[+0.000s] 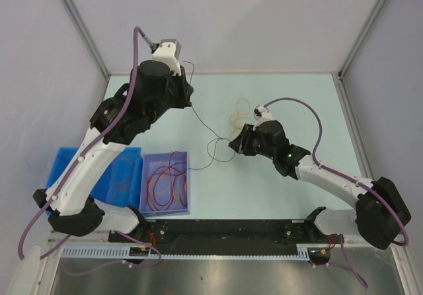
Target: Untangle the cables
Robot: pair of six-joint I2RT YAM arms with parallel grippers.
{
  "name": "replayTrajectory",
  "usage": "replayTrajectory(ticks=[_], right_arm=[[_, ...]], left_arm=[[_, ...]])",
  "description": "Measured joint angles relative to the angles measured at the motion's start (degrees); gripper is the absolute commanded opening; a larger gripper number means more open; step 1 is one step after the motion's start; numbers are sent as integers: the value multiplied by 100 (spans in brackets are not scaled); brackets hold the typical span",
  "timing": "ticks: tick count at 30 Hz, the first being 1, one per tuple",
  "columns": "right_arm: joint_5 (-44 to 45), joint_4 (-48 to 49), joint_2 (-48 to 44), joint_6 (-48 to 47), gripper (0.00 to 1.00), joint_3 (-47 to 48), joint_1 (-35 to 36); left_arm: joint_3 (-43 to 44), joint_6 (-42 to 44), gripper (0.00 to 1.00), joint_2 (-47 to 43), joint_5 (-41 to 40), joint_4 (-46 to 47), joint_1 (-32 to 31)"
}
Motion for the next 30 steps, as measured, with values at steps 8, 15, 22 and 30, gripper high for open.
replayTrajectory(ticks=[8, 15, 22, 30], right_arm=[[-177, 57, 74, -109, 0, 146, 2], [-391, 33, -455, -354, 0, 695, 20], [-678, 243, -833, -570, 0, 1543, 313], [-898, 457, -472, -800, 0, 2406, 1102]], left_arm=[[-170, 0, 0, -162, -2, 33, 13], [-188, 2, 0, -356, -2, 37, 15], [-188, 68, 0, -671, -57, 11, 15], [-188, 177, 0, -1121, -459, -343, 15]])
